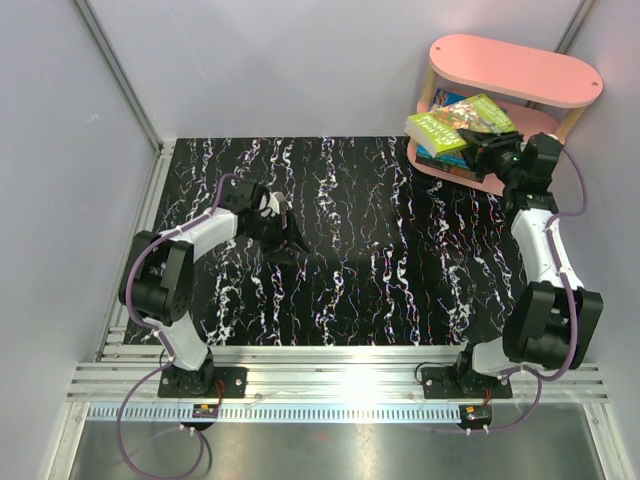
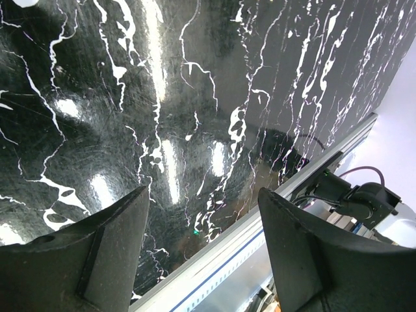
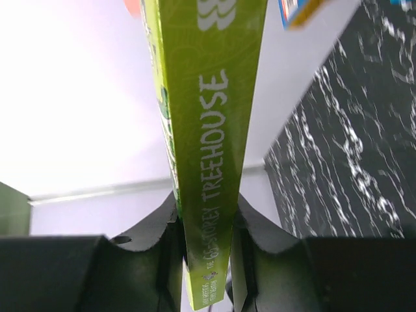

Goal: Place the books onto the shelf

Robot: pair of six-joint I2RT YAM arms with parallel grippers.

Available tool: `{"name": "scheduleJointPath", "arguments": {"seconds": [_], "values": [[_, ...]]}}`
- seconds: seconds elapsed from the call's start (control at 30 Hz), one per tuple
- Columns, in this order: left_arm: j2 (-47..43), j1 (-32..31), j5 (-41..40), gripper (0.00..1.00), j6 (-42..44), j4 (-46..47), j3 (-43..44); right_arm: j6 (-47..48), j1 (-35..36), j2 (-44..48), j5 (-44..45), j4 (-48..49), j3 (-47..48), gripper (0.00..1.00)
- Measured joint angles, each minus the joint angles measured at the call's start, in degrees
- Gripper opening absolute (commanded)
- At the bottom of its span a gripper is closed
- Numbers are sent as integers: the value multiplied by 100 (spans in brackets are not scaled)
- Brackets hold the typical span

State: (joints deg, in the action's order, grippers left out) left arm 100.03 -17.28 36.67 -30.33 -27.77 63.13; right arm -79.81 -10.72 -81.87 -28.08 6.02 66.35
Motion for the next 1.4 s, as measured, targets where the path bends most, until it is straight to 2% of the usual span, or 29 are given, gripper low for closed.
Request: {"name": "scheduleJointPath", "arguments": {"seconds": [0.23,0.5,0.67,0.97,1.17,1.4], "values": [[-179,0,-28,70,76,-22,2,-400,-514,-494,179,319,481,0],[-330,76,-116,70,162,-164,2,-695,-612,-704,518,494,564,0],[-330,151,-114,70,160,-192,2,-960,-601,-1062,1099,922,595,0],[-330,175,-111,69,160,-234,2,-1067,4,-2122,2835,619,1679,0],[-435,179,-111,69,164,-323,2,-1222,562,-2704,3381,774,2194,0],[-793,179,-127,69,295,-452,15,-1351,656,-2839,3773,769,2229,0]]}}
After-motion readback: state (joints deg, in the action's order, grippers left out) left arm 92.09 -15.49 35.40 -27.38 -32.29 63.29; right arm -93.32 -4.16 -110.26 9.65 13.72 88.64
